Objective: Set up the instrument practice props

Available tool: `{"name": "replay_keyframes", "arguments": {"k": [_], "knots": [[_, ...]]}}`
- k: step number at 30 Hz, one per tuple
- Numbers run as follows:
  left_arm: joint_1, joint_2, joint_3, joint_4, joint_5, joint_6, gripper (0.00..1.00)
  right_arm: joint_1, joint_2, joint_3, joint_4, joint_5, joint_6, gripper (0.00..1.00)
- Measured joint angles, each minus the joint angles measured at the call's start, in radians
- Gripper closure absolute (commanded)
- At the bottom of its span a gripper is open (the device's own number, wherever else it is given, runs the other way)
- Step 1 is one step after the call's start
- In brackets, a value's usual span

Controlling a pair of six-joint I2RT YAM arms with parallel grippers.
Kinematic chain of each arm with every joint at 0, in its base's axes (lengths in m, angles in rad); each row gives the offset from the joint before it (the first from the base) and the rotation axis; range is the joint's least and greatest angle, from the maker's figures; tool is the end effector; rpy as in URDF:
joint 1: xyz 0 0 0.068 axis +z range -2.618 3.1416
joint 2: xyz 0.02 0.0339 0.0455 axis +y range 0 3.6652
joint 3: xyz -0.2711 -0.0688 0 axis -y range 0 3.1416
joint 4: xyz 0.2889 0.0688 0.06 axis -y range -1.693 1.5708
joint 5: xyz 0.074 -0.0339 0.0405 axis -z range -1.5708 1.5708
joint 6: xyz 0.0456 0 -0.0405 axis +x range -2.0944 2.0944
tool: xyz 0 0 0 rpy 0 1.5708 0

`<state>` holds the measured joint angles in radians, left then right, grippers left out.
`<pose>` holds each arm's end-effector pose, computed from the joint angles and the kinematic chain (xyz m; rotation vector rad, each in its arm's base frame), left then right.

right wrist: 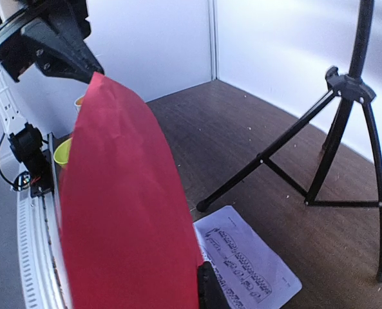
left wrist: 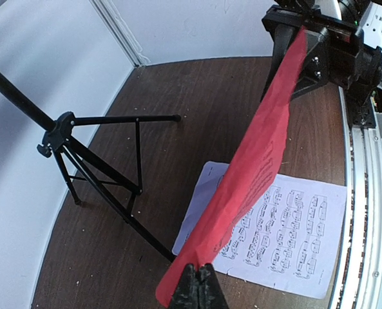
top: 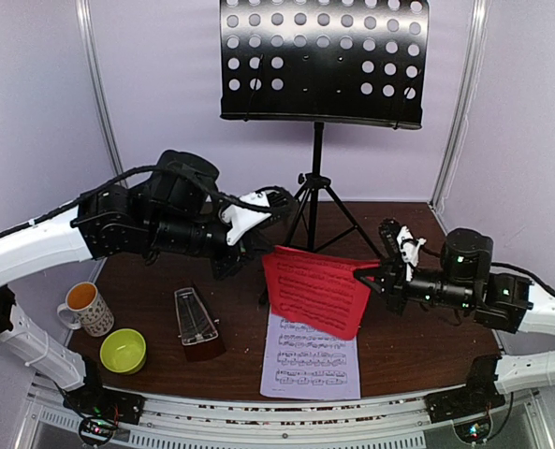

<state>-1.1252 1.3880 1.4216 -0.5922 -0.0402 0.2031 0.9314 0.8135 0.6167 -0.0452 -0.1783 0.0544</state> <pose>0.1563 -0.3230 0.3864 1.3186 1.7237 -0.4960 0.1392 0.2008 0.2844 -0.9222 1.6550 0.8492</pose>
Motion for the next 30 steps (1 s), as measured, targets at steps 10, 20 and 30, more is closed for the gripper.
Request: {"name": "replay_keyframes", "arguments": {"k": [10, 20, 30], "knots": [[-0.001, -0.008, 0.044, 0.013, -0.105, -0.078, 0.63, 0.005, -0.076, 0.201, -0.138, 0.139, -0.019, 1.0], [0.064, -0.091, 0.1, 0.024, -0.165, -0.187, 0.3, 0.005, -0.06, 0.478, -0.26, 0.206, -0.075, 1.0], [0.14, -0.136, 0.143, 0.048, -0.144, -0.225, 0.3, 0.005, 0.025, 0.672, -0.376, 0.22, -0.135, 1.0]]}}
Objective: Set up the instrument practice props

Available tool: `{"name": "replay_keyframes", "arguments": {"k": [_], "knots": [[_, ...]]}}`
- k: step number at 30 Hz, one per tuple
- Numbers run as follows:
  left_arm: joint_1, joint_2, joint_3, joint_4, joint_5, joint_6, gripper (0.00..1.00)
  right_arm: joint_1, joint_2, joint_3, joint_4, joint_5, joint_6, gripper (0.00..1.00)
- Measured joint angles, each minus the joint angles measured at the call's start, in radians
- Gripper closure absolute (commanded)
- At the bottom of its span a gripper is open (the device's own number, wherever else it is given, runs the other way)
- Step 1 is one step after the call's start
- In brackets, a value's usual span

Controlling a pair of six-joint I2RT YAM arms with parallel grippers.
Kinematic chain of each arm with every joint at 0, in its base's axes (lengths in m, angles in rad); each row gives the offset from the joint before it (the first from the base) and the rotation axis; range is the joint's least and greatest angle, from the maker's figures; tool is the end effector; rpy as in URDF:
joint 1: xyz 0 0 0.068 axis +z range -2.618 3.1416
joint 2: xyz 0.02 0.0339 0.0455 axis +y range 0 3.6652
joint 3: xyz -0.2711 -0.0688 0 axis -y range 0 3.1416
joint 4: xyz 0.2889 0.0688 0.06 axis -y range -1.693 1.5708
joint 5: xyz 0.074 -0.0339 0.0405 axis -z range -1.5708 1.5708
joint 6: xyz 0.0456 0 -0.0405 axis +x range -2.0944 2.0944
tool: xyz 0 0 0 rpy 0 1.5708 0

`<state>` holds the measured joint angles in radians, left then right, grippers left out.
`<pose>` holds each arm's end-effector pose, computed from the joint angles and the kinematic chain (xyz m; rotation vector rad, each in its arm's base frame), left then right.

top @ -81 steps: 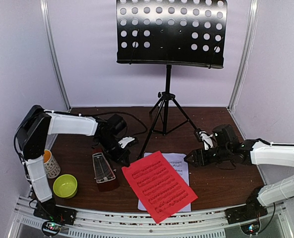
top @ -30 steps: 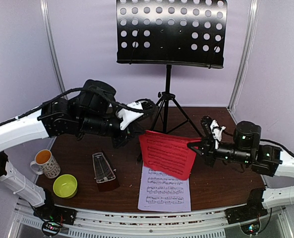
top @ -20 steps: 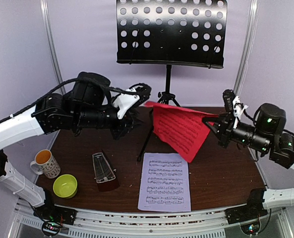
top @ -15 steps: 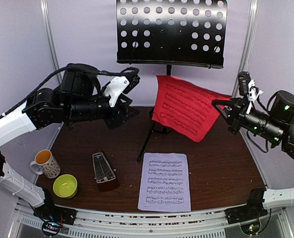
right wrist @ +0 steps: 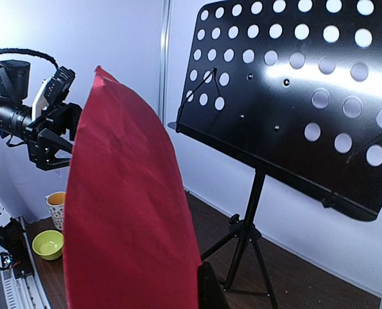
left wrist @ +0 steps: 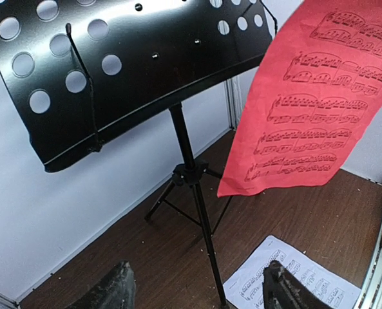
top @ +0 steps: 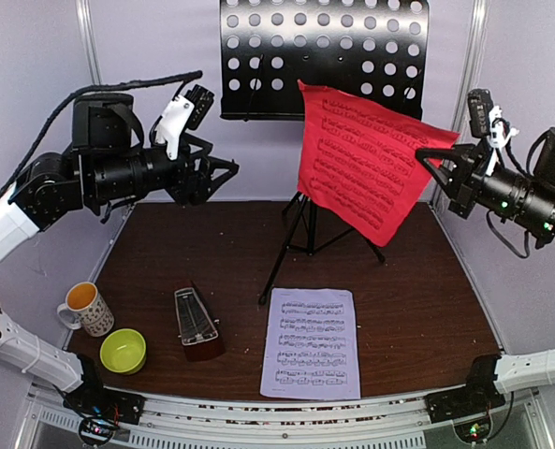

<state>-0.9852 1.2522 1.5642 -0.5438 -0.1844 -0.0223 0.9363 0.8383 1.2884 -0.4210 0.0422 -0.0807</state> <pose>0.1768 -0.2514 0.4894 0.7280 1.6822 -0.5504 0.1155 0.1537 0.4983 -0.7379 1.3942 0.6433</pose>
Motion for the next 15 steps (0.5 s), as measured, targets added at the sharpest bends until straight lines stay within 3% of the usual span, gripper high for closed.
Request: {"name": "replay_keyframes", "arguments": {"k": [15], "knots": [[0.068, 0.235, 0.385, -0.002, -0.037, 0.007, 0.33, -0.002, 0.27, 0.395, 0.031, 0.141, -0.165, 1.0]]}}
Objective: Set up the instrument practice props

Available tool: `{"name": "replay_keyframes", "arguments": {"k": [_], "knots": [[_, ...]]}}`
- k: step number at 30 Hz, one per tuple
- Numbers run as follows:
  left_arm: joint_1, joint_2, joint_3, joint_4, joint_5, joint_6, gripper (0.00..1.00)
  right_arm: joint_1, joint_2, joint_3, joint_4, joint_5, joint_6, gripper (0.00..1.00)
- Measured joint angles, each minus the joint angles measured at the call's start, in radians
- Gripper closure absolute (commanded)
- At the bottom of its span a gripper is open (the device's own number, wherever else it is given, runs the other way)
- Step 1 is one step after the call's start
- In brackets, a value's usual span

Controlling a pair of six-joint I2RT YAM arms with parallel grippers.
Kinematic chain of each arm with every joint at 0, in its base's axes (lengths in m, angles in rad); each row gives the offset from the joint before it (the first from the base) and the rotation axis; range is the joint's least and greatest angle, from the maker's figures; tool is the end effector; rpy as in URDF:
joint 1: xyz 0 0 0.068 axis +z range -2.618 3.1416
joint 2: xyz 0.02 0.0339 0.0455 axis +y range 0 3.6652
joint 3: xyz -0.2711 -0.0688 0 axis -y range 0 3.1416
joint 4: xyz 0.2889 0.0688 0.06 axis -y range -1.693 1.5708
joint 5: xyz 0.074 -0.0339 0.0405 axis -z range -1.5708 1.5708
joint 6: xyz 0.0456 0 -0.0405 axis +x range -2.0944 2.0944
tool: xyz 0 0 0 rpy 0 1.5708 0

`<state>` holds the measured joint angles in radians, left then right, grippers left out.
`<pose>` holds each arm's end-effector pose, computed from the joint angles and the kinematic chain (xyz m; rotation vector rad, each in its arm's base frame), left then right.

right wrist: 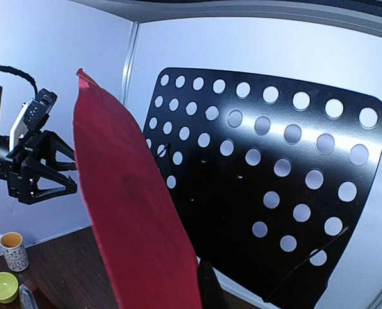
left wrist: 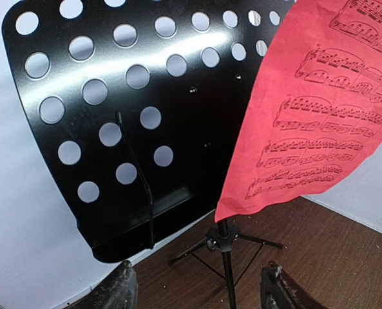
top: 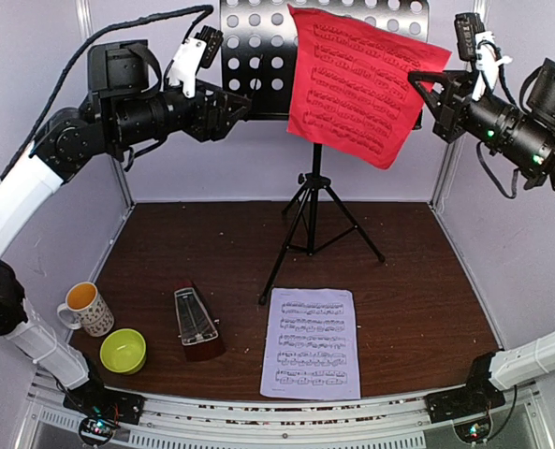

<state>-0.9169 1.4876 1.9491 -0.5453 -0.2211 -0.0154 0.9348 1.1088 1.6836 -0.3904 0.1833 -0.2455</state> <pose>0.2193 -0.2697 0.5561 0.5742 1.5779 -0.5247 0.1408 0.1767 0.5854 -0.6483 1.2454 0.4468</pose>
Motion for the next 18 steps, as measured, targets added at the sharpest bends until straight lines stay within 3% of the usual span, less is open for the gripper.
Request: {"name": "replay_keyframes", "arguments": {"k": [18], "knots": [[0.128, 0.301, 0.288, 0.03, 0.037, 0.002, 0.45, -0.151, 0.2, 0.17, 0.226, 0.022, -0.037, 1.0]]}}
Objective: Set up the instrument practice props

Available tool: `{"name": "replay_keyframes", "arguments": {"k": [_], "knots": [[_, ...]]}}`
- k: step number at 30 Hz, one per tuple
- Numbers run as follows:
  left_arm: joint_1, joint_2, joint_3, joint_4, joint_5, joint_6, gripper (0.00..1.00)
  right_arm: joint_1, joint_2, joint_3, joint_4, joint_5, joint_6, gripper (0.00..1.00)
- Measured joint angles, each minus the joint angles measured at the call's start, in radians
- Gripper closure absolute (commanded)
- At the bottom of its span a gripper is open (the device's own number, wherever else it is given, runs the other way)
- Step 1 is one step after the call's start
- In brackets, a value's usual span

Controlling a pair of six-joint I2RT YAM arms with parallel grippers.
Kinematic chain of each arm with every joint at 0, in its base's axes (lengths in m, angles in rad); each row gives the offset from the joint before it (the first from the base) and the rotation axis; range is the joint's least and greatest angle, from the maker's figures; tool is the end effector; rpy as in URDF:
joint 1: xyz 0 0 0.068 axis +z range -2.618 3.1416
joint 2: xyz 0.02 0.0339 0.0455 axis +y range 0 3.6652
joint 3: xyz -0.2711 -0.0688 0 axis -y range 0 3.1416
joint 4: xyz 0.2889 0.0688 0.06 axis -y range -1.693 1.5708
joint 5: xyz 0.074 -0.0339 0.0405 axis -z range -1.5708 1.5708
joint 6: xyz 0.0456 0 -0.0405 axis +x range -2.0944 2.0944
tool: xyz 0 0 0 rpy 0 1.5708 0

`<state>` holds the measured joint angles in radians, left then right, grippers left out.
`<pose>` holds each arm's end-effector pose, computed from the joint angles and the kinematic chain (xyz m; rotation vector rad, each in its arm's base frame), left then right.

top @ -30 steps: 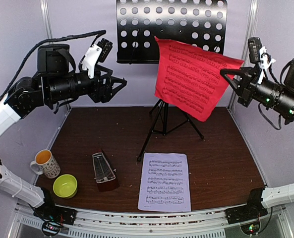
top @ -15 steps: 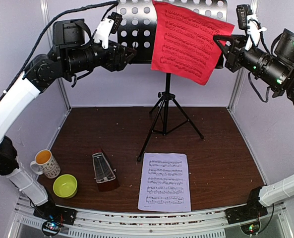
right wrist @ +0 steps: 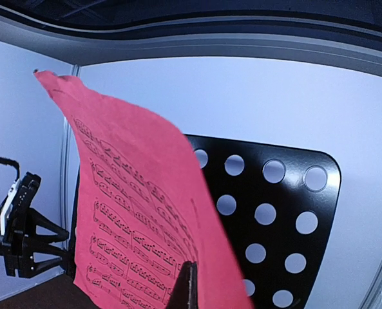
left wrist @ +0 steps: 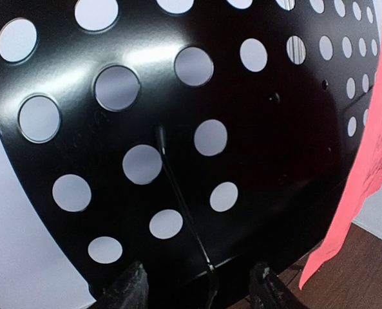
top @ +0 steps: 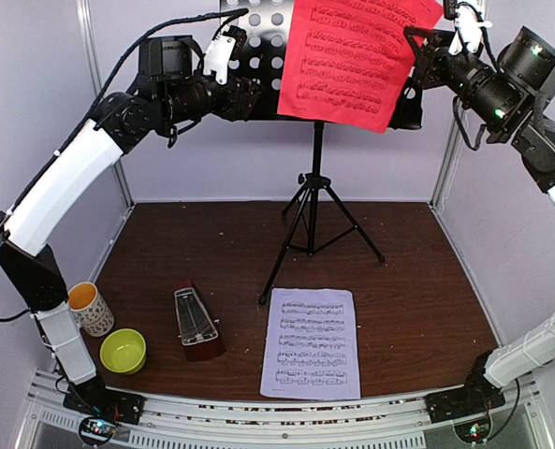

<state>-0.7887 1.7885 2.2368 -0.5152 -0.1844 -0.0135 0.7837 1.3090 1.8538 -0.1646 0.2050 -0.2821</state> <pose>0.3100 -0.3002 0.5495 0.4917 1.5821 -0.4622 0.2020 0.1882 0.6204 -0.4493 1.1180 0.3178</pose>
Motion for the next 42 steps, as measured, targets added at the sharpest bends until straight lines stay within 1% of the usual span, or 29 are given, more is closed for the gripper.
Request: {"name": "replay_keyframes", "arguments": {"k": [7, 11, 13, 17, 21, 24, 29, 32, 37, 42], "knots": [[0.025, 0.05, 0.043, 0.018, 0.008, -0.003, 0.49, -0.032, 0.092, 0.081, 0.071, -0.004, 0.009, 1.0], [0.035, 0.068, 0.051, 0.032, 0.01, -0.005, 0.55, -0.04, 0.138, 0.113, 0.083, -0.006, 0.009, 1.0], [0.04, 0.076, 0.051, 0.04, 0.01, -0.005, 0.6, -0.041, 0.15, 0.117, 0.084, -0.008, 0.008, 1.0], [0.041, 0.082, 0.051, 0.045, 0.016, -0.005, 0.74, -0.045, 0.158, 0.119, 0.087, -0.01, 0.002, 1.0], [0.041, 0.081, 0.043, 0.066, 0.027, -0.011, 0.81, -0.045, 0.159, 0.122, 0.089, -0.011, -0.001, 1.0], [0.041, 0.076, 0.01, 0.114, 0.031, -0.013, 0.85, -0.047, 0.16, 0.126, 0.092, -0.014, -0.002, 1.0], [0.041, 0.064, -0.039, 0.181, 0.031, -0.017, 0.97, -0.051, 0.161, 0.126, 0.094, -0.014, -0.001, 1.0], [0.041, 0.047, -0.084, 0.225, 0.03, -0.017, 1.0, -0.051, 0.162, 0.126, 0.094, -0.014, -0.001, 1.0], [0.042, 0.008, -0.177, 0.324, 0.024, -0.017, 1.0, -0.053, 0.162, 0.126, 0.095, -0.014, 0.0, 1.0], [0.042, 0.003, -0.218, 0.396, 0.026, -0.007, 1.0, -0.056, 0.162, 0.126, 0.096, -0.014, 0.001, 1.0]]}}
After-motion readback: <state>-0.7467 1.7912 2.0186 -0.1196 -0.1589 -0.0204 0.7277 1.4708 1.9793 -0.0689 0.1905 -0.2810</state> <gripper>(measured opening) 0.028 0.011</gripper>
